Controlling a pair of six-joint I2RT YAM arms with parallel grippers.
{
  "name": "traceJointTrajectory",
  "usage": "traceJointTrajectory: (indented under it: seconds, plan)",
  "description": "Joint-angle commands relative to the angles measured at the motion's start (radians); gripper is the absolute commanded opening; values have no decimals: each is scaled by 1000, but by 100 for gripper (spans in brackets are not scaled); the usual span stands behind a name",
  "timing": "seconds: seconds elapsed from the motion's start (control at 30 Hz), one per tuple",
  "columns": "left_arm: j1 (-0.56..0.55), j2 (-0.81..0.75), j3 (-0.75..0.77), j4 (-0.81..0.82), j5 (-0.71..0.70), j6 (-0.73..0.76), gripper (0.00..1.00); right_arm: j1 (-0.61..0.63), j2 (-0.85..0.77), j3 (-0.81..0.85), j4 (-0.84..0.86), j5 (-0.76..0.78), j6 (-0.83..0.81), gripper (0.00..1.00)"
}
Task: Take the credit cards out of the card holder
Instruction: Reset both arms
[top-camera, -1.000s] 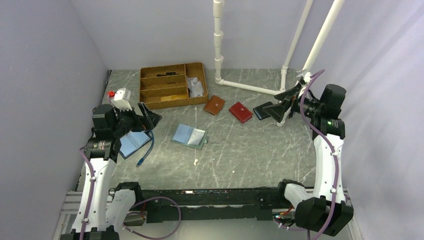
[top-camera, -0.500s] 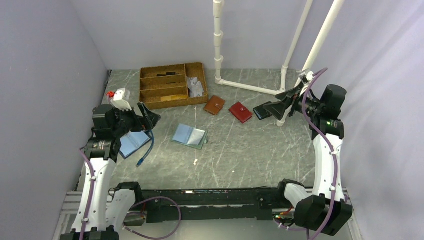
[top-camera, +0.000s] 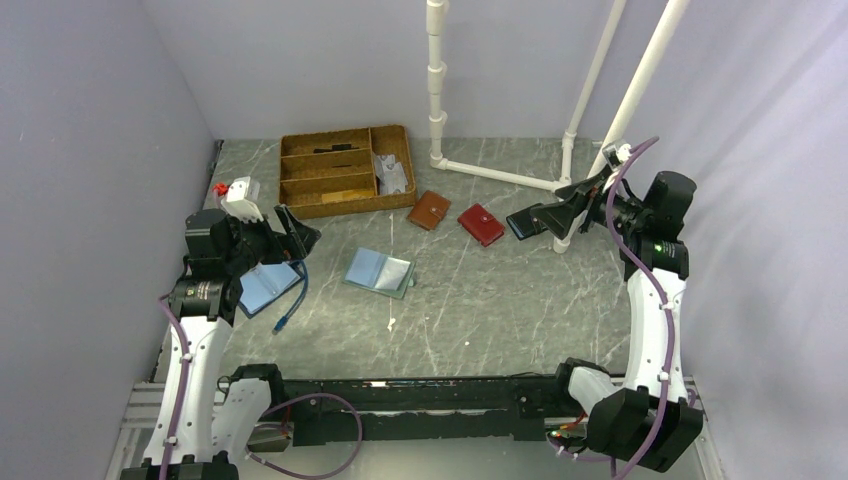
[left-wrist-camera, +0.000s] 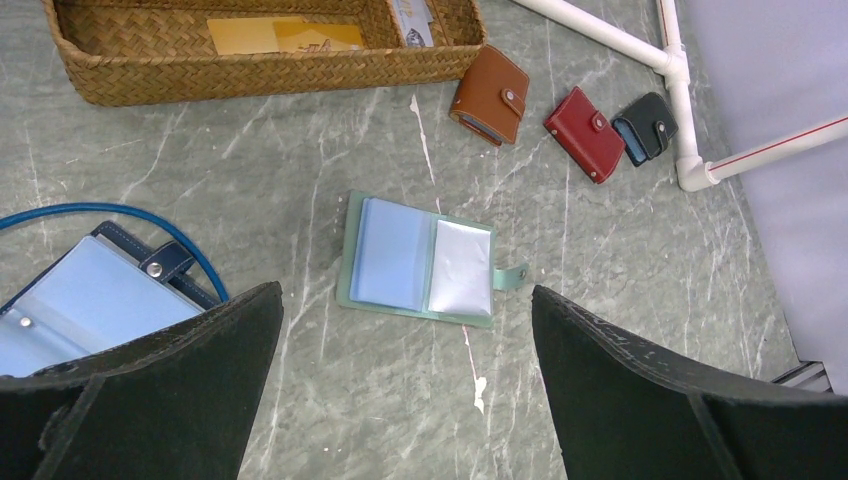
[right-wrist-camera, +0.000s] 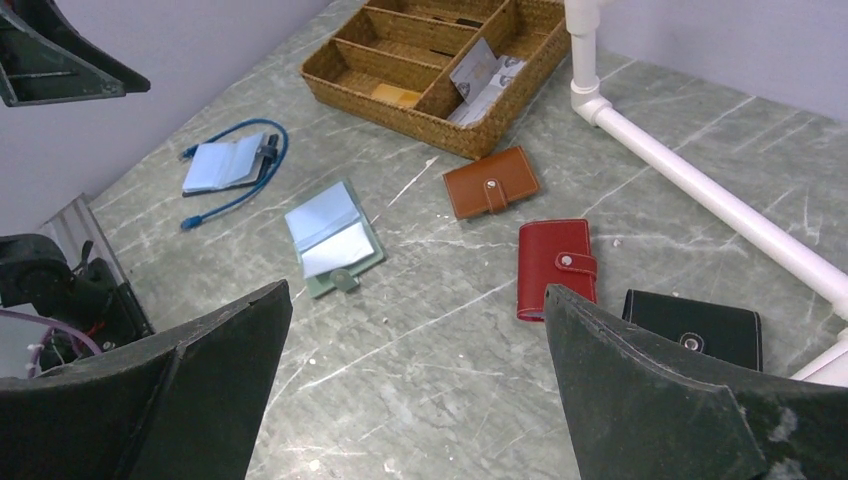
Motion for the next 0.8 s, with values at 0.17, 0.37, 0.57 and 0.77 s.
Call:
traceJointTrajectory:
  seconds: [0.17,0.37,0.57,0.77]
  plan:
    - [-1,-14,-7,23,-4,32,99,-10,-20,-6,55,8,15,100]
    - [-1,-15,-8,23,-3,32,99,-12,-22,-7,59,16,15,100]
    - [-1,-16,-10,22,-4,34,99,-15,-24,-10,64,24,42,100]
    - [-1,-16,-9,22,-5,33,99,-18,-23,-12,68,22,47,100]
